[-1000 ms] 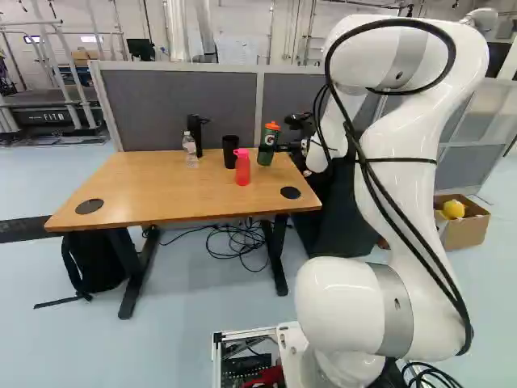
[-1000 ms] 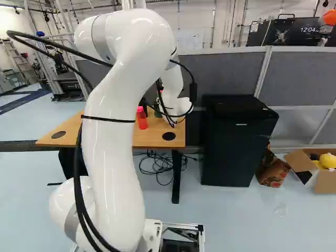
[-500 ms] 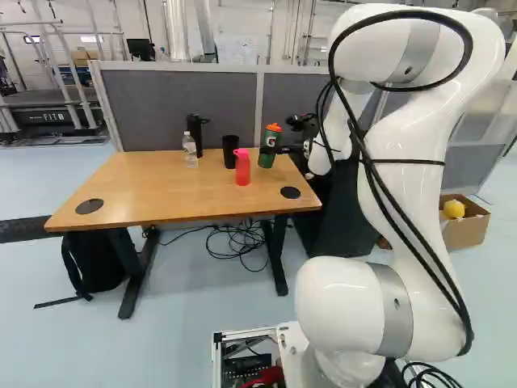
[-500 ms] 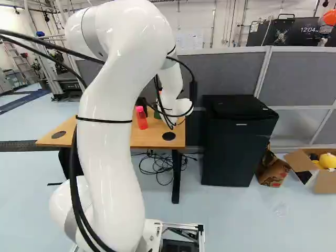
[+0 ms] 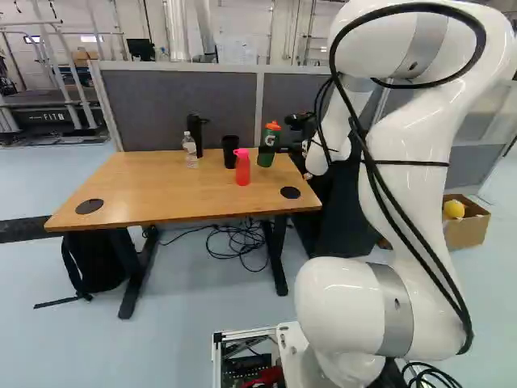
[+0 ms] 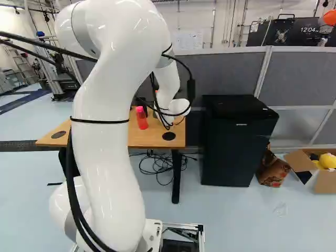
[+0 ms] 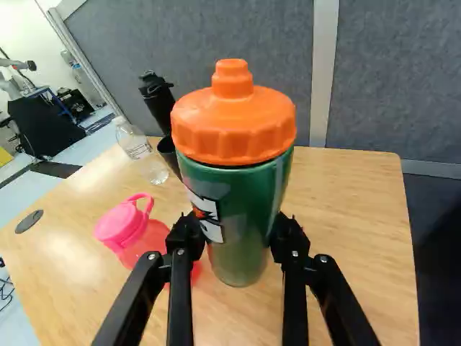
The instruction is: Pick up the green bottle from the table
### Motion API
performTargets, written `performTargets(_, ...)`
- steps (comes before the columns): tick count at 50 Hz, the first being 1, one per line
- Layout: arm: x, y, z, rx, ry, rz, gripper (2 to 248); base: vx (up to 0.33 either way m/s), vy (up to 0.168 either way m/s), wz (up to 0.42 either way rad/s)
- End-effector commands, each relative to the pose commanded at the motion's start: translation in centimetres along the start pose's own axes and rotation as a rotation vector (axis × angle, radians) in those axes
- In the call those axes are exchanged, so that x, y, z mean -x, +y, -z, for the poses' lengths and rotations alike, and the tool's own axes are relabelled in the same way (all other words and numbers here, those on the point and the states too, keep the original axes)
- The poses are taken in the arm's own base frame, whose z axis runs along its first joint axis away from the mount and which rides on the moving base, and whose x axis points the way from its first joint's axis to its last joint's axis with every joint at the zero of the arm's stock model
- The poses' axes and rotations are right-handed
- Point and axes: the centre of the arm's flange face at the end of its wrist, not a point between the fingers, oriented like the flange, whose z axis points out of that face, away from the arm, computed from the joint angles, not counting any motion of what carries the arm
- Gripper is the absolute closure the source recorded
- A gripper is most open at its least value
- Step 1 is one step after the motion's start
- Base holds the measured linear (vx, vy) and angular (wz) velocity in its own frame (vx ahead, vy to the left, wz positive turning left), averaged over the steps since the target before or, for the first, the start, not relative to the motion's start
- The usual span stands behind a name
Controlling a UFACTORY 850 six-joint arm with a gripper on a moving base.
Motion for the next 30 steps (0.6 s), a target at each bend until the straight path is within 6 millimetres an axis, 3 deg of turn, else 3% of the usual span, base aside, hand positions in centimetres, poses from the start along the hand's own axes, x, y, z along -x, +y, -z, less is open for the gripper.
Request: performTargets(30,0.4,-4.4,2.0,0.081,0.057,0.018,138,0.000,0.000,0.000)
